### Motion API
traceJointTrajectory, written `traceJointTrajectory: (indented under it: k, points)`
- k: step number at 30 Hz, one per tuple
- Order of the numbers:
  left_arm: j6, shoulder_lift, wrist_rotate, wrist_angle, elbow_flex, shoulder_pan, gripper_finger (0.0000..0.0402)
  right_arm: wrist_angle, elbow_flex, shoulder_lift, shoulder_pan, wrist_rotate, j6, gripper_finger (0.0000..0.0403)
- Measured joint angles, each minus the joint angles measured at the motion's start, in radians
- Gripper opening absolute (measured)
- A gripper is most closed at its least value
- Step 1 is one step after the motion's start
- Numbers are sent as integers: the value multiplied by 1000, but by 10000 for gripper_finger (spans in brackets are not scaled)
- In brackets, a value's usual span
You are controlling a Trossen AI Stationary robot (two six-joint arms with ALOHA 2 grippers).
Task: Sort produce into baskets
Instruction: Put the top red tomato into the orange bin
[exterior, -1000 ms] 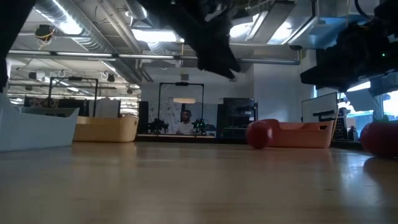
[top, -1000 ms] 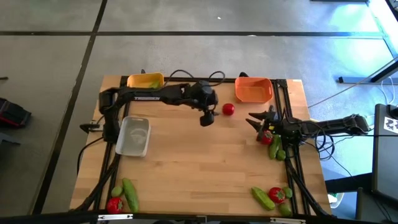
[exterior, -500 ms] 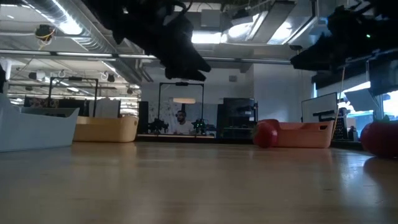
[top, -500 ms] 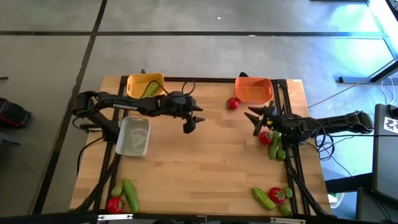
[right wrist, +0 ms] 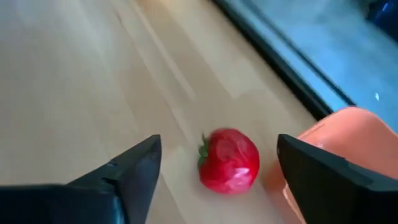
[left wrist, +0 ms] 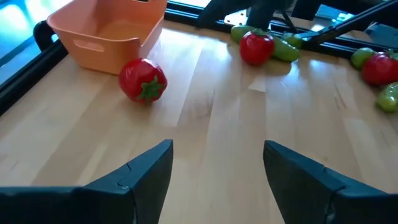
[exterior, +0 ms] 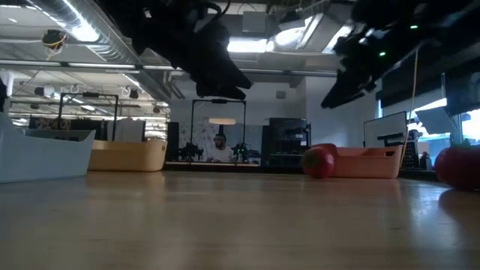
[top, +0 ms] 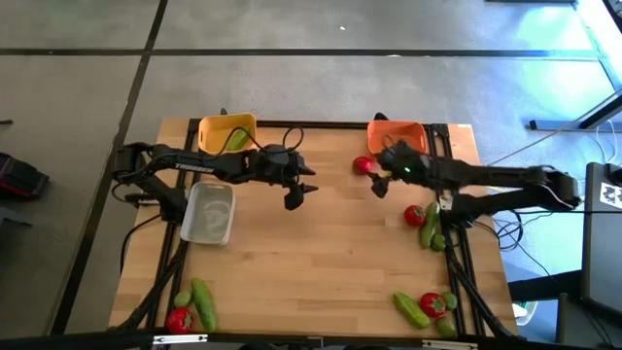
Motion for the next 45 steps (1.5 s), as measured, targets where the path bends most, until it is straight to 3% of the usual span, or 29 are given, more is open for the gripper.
traceJointTrajectory:
  k: [5, 11, 14, 19, 34, 45]
  points:
    - [2, 1, 1, 29, 0, 0, 245, -105, 127, 152, -49, -43, -101, 342]
    - [-3, 1, 1, 30, 0, 0, 245, -113, 200, 246, -52, -28, -177, 346]
    - [-8, 1, 2, 30, 0, 0, 245, -102, 203, 261, -51, -34, -175, 347]
    - [-10, 1, 2, 33, 0, -7, 245, -97, 203, 299, -52, 67, -175, 347]
    - [-10, 2, -1, 36, 0, -14, 245, -103, 203, 360, -58, 70, -227, 347]
    - [-9, 2, -7, 37, 0, -14, 245, -66, 203, 373, -59, 70, -385, 347]
